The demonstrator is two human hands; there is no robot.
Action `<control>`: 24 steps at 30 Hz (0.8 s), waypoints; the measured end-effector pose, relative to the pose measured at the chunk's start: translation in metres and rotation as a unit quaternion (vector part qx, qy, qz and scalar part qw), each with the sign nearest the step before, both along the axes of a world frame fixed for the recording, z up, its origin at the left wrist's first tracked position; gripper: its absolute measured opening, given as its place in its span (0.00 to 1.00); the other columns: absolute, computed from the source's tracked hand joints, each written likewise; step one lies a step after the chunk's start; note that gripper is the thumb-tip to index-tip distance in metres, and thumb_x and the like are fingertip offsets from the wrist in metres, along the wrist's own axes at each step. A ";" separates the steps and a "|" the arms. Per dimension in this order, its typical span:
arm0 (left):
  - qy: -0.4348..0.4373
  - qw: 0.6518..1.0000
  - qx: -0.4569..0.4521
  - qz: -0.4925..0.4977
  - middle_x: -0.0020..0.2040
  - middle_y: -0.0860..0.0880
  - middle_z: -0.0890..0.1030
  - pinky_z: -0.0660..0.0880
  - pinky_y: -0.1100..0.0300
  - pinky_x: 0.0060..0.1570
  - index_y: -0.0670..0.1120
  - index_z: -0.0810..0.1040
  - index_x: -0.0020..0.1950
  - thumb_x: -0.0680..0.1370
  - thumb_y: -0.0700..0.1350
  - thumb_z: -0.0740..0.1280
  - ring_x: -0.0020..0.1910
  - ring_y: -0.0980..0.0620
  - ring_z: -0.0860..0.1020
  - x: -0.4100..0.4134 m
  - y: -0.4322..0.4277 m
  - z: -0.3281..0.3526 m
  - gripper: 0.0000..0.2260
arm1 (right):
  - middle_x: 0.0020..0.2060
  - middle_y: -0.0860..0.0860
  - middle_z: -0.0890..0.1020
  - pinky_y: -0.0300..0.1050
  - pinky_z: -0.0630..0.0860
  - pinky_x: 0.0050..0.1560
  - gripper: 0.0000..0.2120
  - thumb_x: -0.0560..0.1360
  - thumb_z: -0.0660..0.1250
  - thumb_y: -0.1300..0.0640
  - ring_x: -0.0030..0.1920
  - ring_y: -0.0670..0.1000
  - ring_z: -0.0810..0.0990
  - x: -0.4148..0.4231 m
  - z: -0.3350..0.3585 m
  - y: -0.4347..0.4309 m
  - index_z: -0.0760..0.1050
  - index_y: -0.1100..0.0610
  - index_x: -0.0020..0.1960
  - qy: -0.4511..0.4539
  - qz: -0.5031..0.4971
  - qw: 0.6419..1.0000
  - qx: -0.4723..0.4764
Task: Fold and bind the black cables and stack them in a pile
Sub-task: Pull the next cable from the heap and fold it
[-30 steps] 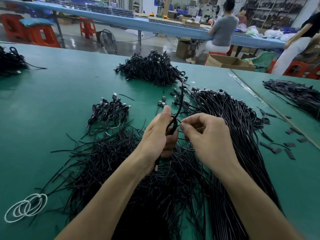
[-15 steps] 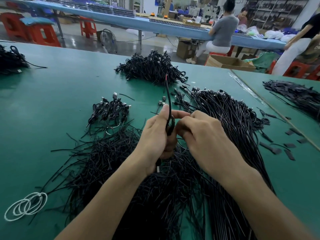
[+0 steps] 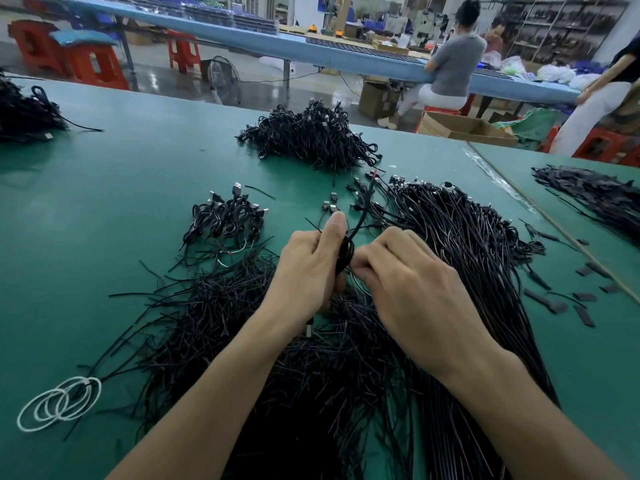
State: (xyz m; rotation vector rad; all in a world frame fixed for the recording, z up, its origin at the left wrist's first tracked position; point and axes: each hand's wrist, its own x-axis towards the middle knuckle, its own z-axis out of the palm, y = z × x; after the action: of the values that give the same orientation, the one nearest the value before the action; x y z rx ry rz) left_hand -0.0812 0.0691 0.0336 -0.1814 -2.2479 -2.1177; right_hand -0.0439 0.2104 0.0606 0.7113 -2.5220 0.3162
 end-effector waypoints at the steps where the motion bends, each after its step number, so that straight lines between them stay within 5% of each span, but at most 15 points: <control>1: -0.008 1.000 0.001 -0.004 0.21 0.50 0.69 0.59 0.66 0.20 0.45 0.69 0.27 0.84 0.58 0.56 0.18 0.55 0.63 -0.001 0.001 -0.001 0.28 | 0.43 0.48 0.75 0.47 0.77 0.41 0.05 0.79 0.65 0.58 0.45 0.50 0.74 0.000 -0.001 0.000 0.78 0.56 0.47 0.014 0.011 1.000 0.012; 5: -0.059 0.996 0.018 -0.057 0.24 0.49 0.62 0.55 0.64 0.23 0.42 0.67 0.33 0.84 0.58 0.56 0.20 0.53 0.57 -0.001 0.004 -0.005 0.25 | 0.44 0.51 0.77 0.46 0.68 0.47 0.04 0.75 0.71 0.63 0.46 0.53 0.72 0.001 0.000 0.002 0.78 0.57 0.47 0.064 0.054 0.991 0.108; 9: -0.148 0.973 0.052 -0.170 0.23 0.53 0.64 0.55 0.69 0.21 0.49 0.70 0.27 0.84 0.45 0.55 0.21 0.57 0.58 0.000 0.003 -0.012 0.24 | 0.51 0.50 0.79 0.47 0.72 0.56 0.07 0.72 0.71 0.65 0.53 0.53 0.77 -0.003 0.010 0.008 0.79 0.56 0.47 0.025 0.104 0.983 0.146; 13: -0.225 0.949 0.039 -0.217 0.23 0.54 0.63 0.56 0.70 0.19 0.50 0.72 0.21 0.79 0.44 0.54 0.20 0.57 0.58 -0.003 0.002 -0.014 0.25 | 0.48 0.47 0.77 0.45 0.72 0.52 0.03 0.77 0.68 0.61 0.46 0.46 0.73 -0.002 0.012 0.006 0.78 0.54 0.47 -0.058 0.068 0.992 0.090; 17: -0.290 0.901 0.121 -0.300 0.24 0.54 0.62 0.57 0.72 0.17 0.49 0.77 0.27 0.77 0.53 0.51 0.19 0.58 0.57 -0.010 -0.003 -0.014 0.24 | 0.43 0.43 0.76 0.45 0.74 0.48 0.05 0.79 0.67 0.58 0.42 0.46 0.76 -0.006 0.007 0.008 0.77 0.51 0.44 -0.169 0.029 0.982 -0.085; 20: -0.294 0.861 0.163 -0.383 0.29 0.55 0.62 0.59 0.71 0.16 0.50 0.80 0.31 0.73 0.53 0.53 0.22 0.60 0.59 -0.010 -0.009 -0.012 0.19 | 0.39 0.42 0.77 0.35 0.71 0.44 0.08 0.77 0.69 0.58 0.41 0.41 0.77 -0.012 0.009 0.013 0.77 0.49 0.41 -0.206 0.004 0.970 -0.128; 24: -0.253 0.883 0.079 -0.387 0.31 0.54 0.60 0.57 0.69 0.18 0.54 0.79 0.35 0.73 0.44 0.61 0.25 0.59 0.58 -0.004 -0.008 -0.009 0.11 | 0.40 0.42 0.78 0.30 0.68 0.42 0.07 0.78 0.69 0.57 0.42 0.39 0.77 -0.015 0.010 0.019 0.77 0.49 0.42 -0.247 -0.019 0.960 -0.127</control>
State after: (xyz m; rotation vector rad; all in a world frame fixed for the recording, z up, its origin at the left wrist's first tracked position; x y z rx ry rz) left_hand -0.0852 0.0610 0.0242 -0.7012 -2.5276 -3.0387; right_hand -0.0585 0.2296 0.0711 0.5272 -2.8729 0.8828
